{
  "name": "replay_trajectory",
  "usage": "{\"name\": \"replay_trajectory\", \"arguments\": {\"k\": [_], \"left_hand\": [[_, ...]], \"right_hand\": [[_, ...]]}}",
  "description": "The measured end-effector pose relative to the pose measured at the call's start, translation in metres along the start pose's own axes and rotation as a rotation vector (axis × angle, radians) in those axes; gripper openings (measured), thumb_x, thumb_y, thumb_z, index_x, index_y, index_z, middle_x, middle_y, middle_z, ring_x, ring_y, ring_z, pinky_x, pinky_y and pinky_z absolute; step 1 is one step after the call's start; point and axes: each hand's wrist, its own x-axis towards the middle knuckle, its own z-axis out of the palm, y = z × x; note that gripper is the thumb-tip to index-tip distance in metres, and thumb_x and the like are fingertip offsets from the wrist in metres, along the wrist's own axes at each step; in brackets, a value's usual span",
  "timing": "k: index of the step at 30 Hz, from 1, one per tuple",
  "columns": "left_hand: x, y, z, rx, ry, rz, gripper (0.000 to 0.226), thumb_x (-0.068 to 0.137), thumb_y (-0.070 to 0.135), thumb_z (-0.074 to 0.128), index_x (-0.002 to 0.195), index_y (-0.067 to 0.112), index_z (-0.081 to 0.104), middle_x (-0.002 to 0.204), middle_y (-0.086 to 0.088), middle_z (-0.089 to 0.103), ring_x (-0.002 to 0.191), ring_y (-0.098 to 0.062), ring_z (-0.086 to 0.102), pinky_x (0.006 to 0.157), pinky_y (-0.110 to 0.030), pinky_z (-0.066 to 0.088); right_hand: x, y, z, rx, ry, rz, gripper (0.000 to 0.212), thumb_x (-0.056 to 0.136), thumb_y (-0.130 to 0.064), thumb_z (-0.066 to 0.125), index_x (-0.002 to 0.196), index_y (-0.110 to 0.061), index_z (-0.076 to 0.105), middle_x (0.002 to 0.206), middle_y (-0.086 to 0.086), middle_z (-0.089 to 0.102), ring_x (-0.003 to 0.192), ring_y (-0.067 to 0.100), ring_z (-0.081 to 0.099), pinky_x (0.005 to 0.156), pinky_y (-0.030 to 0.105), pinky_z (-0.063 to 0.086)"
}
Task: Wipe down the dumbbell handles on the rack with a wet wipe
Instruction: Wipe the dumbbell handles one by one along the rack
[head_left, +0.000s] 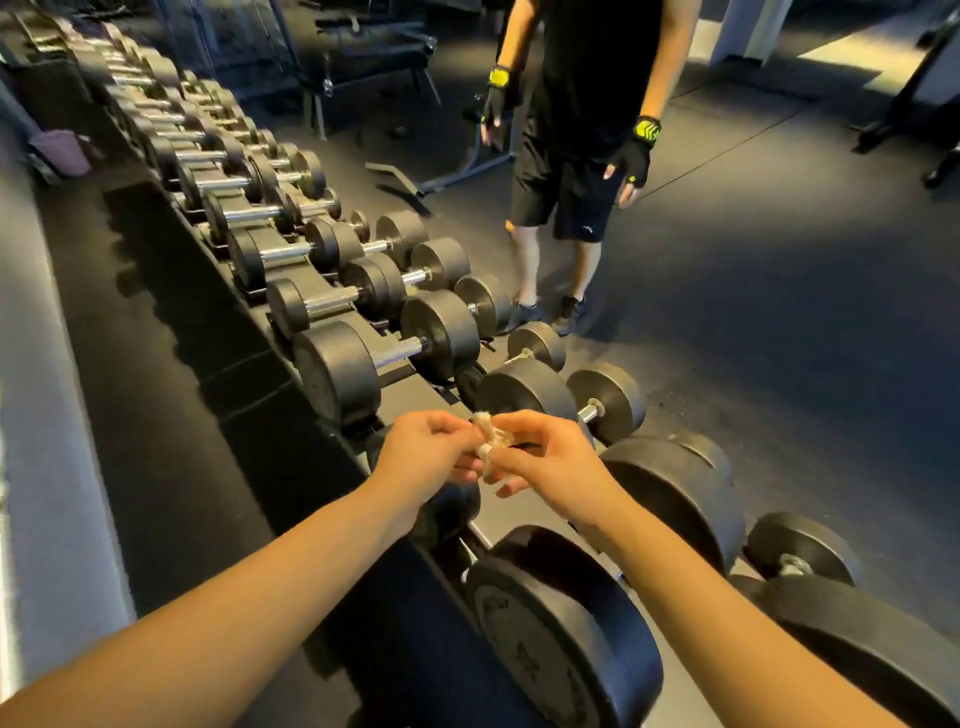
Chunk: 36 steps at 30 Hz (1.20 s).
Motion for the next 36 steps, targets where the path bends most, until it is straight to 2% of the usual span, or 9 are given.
{"name": "replay_trajectory", "arguments": {"k": [4,7,9,13,16,20,23,29,36], "left_hand": [[0.013,0.011,-0.017,-0.017,-0.232,-0.066,0.02,0.102,0.022,0.061,0.11,0.008,0.073,0.09,-0.014,0.078,0.076,-0.022,0.075,0.068,-0.029,0.061],[0.034,-0.003,-0.031,0.401,0.005,0.214,0.015,0.103,0.027,0.059,0.103,0.022,0.073,0.083,0.001,0.075,0.073,-0.01,0.069,0.071,-0.029,0.057],[0.046,-0.017,-0.039,0.707,0.181,0.391,0.018,0.099,0.039,0.063,0.111,0.028,0.071,0.1,0.011,0.07,0.096,-0.009,0.065,0.084,-0.03,0.054],[0.061,-0.035,-0.035,0.945,0.019,0.189,0.104,0.073,0.084,0.064,0.154,0.024,0.038,0.151,0.004,0.043,0.14,-0.021,0.038,0.113,-0.041,0.039],[0.062,-0.039,-0.03,1.097,-0.031,0.16,0.129,0.064,0.093,0.061,0.163,0.021,0.016,0.166,-0.001,0.024,0.152,-0.025,0.022,0.124,-0.047,0.025],[0.066,-0.036,-0.03,1.113,-0.058,0.13,0.135,0.062,0.091,0.065,0.164,0.021,0.011,0.17,-0.001,0.017,0.155,-0.024,0.015,0.126,-0.047,0.02],[0.066,-0.038,-0.029,1.085,-0.052,0.125,0.134,0.062,0.092,0.064,0.164,0.023,0.012,0.17,0.0,0.016,0.155,-0.022,0.015,0.127,-0.046,0.019],[0.067,-0.044,-0.032,1.043,-0.017,0.172,0.132,0.057,0.098,0.055,0.161,0.024,0.021,0.164,0.004,0.026,0.149,-0.018,0.025,0.123,-0.043,0.028],[0.067,-0.047,-0.032,1.039,0.003,0.183,0.128,0.06,0.093,0.063,0.161,0.025,0.023,0.164,0.005,0.027,0.15,-0.017,0.023,0.124,-0.043,0.026]], "right_hand": [[0.016,0.006,0.0,-0.279,0.158,0.006,0.013,0.096,-0.022,0.07,0.108,-0.019,0.074,0.079,-0.001,0.074,0.071,0.013,0.072,0.066,0.027,0.062],[0.032,0.029,-0.02,-0.377,0.269,0.116,0.006,0.095,-0.021,0.07,0.095,-0.022,0.076,0.07,-0.001,0.071,0.063,0.014,0.069,0.063,0.031,0.061],[0.045,0.046,-0.027,-0.477,0.282,0.132,0.007,0.095,-0.024,0.069,0.093,-0.027,0.076,0.07,-0.004,0.07,0.065,0.012,0.067,0.065,0.034,0.06],[0.084,0.063,-0.01,-0.563,0.047,0.06,0.015,0.099,-0.029,0.064,0.109,-0.028,0.075,0.088,-0.009,0.072,0.079,0.01,0.067,0.073,0.029,0.058],[0.11,0.071,0.009,-0.582,-0.16,0.001,0.025,0.098,-0.032,0.064,0.121,-0.024,0.073,0.108,-0.004,0.073,0.096,0.011,0.067,0.087,0.035,0.058],[0.127,0.084,0.02,-0.814,-0.36,-0.24,0.016,0.096,-0.029,0.064,0.105,-0.019,0.072,0.095,0.002,0.061,0.084,0.02,0.058,0.071,0.041,0.049],[0.135,0.078,0.018,-1.02,-0.376,-0.373,0.018,0.094,-0.032,0.062,0.107,-0.021,0.069,0.099,0.001,0.057,0.088,0.023,0.059,0.074,0.044,0.052],[0.17,0.057,0.003,-1.309,-0.422,-0.189,0.024,0.093,-0.026,0.066,0.115,-0.016,0.064,0.111,0.006,0.066,0.101,0.027,0.066,0.086,0.04,0.057],[0.175,0.051,0.024,-0.925,-0.645,-0.136,0.01,0.092,-0.019,0.062,0.088,-0.012,0.067,0.079,0.005,0.067,0.074,0.027,0.061,0.063,0.035,0.048]]}}
